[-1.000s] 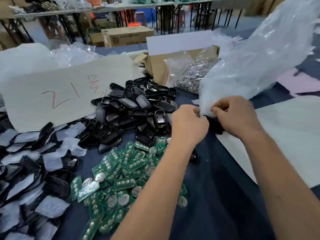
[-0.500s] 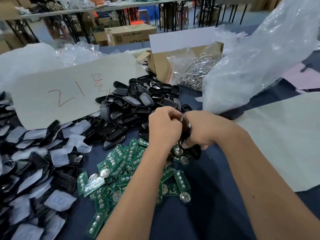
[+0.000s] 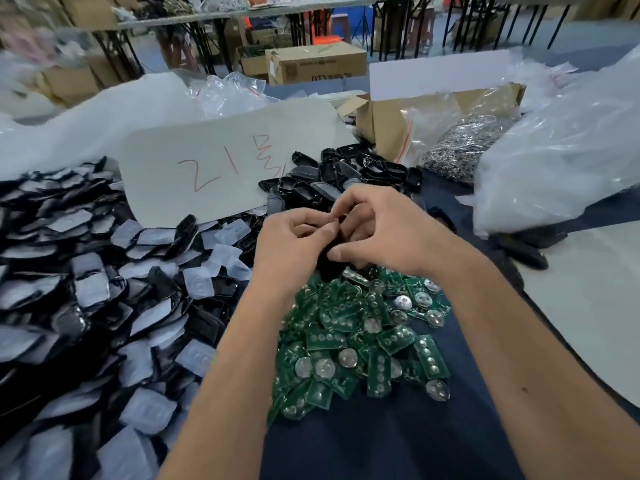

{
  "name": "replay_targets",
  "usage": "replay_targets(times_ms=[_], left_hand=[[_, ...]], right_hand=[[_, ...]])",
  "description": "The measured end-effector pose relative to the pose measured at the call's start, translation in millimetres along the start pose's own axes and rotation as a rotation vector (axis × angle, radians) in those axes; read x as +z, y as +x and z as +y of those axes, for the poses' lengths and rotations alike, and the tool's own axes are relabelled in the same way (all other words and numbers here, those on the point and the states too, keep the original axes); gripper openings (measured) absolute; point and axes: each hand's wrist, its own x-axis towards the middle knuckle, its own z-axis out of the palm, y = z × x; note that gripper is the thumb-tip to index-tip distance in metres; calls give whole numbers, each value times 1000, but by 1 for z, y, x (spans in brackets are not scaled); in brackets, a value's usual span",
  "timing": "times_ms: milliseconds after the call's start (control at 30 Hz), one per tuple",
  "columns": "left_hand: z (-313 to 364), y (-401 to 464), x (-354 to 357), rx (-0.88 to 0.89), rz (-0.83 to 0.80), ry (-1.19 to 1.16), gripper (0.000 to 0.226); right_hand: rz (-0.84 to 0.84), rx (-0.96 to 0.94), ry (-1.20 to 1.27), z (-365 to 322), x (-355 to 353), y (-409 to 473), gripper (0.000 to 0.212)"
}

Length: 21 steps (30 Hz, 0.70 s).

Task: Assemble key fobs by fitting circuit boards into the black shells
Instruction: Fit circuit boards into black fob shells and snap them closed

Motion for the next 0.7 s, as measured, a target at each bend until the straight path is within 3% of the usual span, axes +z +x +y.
replay_targets(times_ms=[133,267,367,700], left_hand=[[-19,5,-36,-7,211,167,15],[-33,8,-54,-21,348,201,19],[-38,10,-56,-42,365,111,26],[-40,11,-54,-40,337,-138,14]], right_hand=[[-19,-48,-347,-8,25,10,42],[-324,-30,-511,-14,33,10,28],[-391,-32,-527,-17,40,10,27],[-511,-69,-414,-19,49,22,17]])
